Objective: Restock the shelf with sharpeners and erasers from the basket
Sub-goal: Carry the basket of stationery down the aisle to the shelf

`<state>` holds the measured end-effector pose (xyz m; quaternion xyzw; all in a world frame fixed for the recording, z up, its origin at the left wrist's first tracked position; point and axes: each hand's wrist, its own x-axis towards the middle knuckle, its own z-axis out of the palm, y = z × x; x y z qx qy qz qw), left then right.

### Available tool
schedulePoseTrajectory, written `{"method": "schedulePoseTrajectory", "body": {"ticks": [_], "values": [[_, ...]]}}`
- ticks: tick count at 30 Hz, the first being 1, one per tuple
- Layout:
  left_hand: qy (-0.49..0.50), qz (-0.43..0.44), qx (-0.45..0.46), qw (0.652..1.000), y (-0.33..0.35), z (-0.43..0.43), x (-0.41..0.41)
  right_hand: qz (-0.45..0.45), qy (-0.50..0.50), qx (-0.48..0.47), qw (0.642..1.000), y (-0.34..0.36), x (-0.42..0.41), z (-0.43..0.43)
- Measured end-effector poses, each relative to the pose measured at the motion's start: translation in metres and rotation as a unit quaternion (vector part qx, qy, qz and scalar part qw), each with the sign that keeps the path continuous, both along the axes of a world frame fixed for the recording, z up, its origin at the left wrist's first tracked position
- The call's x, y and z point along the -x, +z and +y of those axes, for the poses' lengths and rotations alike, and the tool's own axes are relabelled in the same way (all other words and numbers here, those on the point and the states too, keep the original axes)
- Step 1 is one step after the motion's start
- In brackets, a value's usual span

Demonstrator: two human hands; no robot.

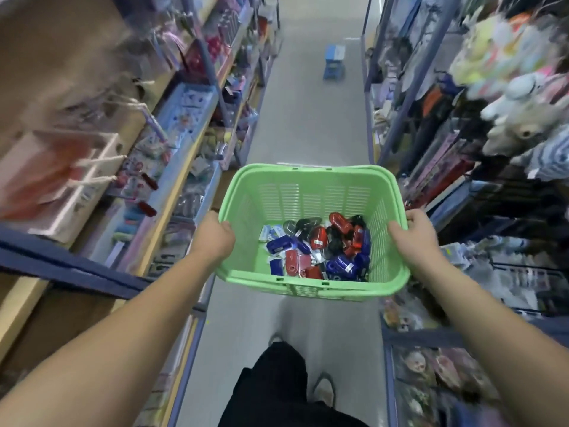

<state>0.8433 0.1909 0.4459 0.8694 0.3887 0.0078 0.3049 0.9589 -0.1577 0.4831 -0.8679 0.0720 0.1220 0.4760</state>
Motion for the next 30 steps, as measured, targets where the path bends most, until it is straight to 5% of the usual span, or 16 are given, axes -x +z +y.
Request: {"method": "schedulePoseTrajectory", "body": {"ticks": [16,30], "values": [[0.049,-0.015,0.036,0.998,0.01,0.158,-0.395,0.02,-0.025,0.011,0.999,0.008,-0.398,0.175],[0.077,-0.039,0.012,0.996,-0.012,0.212,-0.743,0.046,-0.002,-0.02,0.999,-0.015,-0.758,0.227]]}}
